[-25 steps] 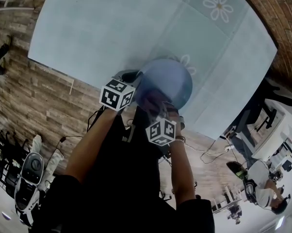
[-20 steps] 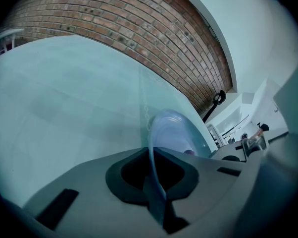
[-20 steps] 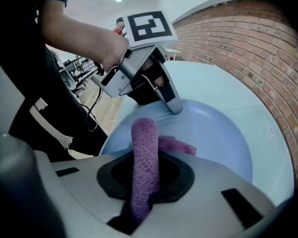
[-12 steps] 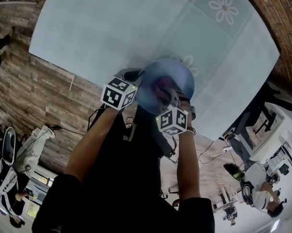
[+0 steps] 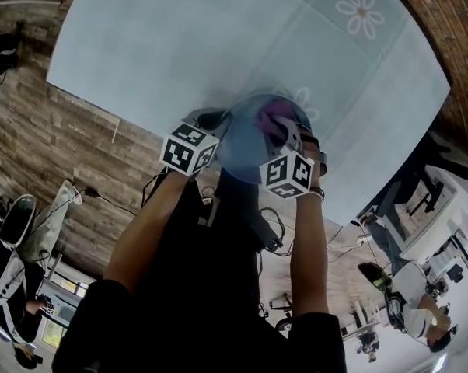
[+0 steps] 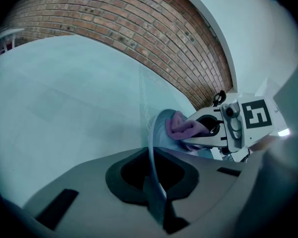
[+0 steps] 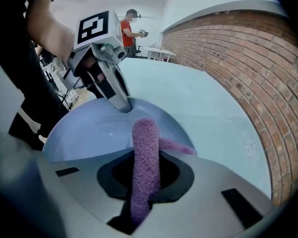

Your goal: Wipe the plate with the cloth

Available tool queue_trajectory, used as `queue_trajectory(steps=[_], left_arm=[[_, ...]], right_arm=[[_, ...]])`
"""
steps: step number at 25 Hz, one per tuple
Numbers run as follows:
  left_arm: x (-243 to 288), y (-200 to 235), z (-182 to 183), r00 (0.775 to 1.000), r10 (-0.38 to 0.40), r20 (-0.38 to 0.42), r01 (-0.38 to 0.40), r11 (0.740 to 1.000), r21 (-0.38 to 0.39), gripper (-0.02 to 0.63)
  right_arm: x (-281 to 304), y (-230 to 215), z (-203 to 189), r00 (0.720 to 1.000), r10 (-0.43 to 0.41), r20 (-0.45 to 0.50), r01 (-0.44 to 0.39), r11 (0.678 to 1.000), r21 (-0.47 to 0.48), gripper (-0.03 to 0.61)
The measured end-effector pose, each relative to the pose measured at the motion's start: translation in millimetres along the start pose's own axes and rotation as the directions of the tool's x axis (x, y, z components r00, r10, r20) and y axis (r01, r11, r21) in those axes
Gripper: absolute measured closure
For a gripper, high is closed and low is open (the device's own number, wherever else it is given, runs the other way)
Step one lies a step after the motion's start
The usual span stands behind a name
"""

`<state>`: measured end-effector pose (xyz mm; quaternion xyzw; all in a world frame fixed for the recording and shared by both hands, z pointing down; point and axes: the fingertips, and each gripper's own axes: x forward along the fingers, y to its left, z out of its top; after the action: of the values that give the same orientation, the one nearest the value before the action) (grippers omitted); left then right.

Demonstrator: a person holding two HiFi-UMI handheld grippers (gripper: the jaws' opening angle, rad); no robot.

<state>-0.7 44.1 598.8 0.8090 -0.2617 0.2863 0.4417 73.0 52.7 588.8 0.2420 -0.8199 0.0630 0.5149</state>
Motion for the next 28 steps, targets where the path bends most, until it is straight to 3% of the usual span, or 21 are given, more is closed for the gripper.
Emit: queue_trajectory(steps=[10, 20, 28], left_arm=[[1, 1, -2, 1.0, 0.008, 0.008, -0.008, 1.0, 0.002, 0.568], [0, 4, -1, 1.0, 0.001, 0.003, -0.001, 1.0, -0.005, 0.568], [0, 1, -3, 1.0, -0.002, 0.0, 0.002, 1.0, -0.008, 0.568]], right_arm=[[-3, -25, -21, 0.991, -0.122, -0.056, 0.125, 0.991, 0.039, 0.518], [-23, -8, -57, 0.961, -0.198, -0.194, 0.226, 0.965, 0.136, 0.518], [-39, 38, -72, 0.955, -0.161, -0.251, 0.221, 0.946, 0.236, 0.518]])
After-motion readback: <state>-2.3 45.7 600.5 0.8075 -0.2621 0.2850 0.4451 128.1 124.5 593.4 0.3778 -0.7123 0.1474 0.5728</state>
